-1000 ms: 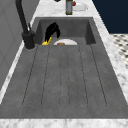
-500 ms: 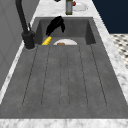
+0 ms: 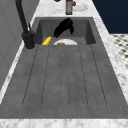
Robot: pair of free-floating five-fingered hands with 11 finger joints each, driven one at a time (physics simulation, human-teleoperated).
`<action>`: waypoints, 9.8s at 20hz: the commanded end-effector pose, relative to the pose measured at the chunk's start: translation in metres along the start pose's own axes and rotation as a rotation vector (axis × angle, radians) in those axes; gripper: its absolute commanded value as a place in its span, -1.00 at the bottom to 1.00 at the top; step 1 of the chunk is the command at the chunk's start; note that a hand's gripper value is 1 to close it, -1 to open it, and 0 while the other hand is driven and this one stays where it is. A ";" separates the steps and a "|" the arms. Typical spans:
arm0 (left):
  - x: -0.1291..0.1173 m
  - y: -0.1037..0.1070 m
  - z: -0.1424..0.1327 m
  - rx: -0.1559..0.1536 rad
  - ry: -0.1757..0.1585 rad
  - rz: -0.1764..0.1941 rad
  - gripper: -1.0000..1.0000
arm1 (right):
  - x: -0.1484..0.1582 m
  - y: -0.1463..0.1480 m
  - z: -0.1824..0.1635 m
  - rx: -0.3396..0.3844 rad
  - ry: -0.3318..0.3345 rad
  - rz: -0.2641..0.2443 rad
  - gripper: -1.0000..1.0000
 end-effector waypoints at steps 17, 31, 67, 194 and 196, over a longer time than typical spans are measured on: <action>0.000 0.000 0.000 0.000 0.000 0.000 0.00 | -0.003 0.064 -0.044 0.064 -0.024 -0.042 -1.00; 0.000 0.000 0.000 0.000 0.000 0.000 0.00 | 0.013 0.091 -0.019 0.048 0.106 -0.032 -1.00; 0.000 0.000 0.000 0.000 0.000 0.000 0.00 | 0.011 0.113 -0.109 0.088 0.097 -0.017 -1.00; 0.000 0.000 0.000 0.000 0.000 0.000 0.00 | -0.270 0.064 0.383 -0.442 0.116 0.019 1.00; 0.000 0.000 0.000 0.000 0.000 0.000 0.00 | -0.281 0.073 0.366 -0.447 0.115 0.027 1.00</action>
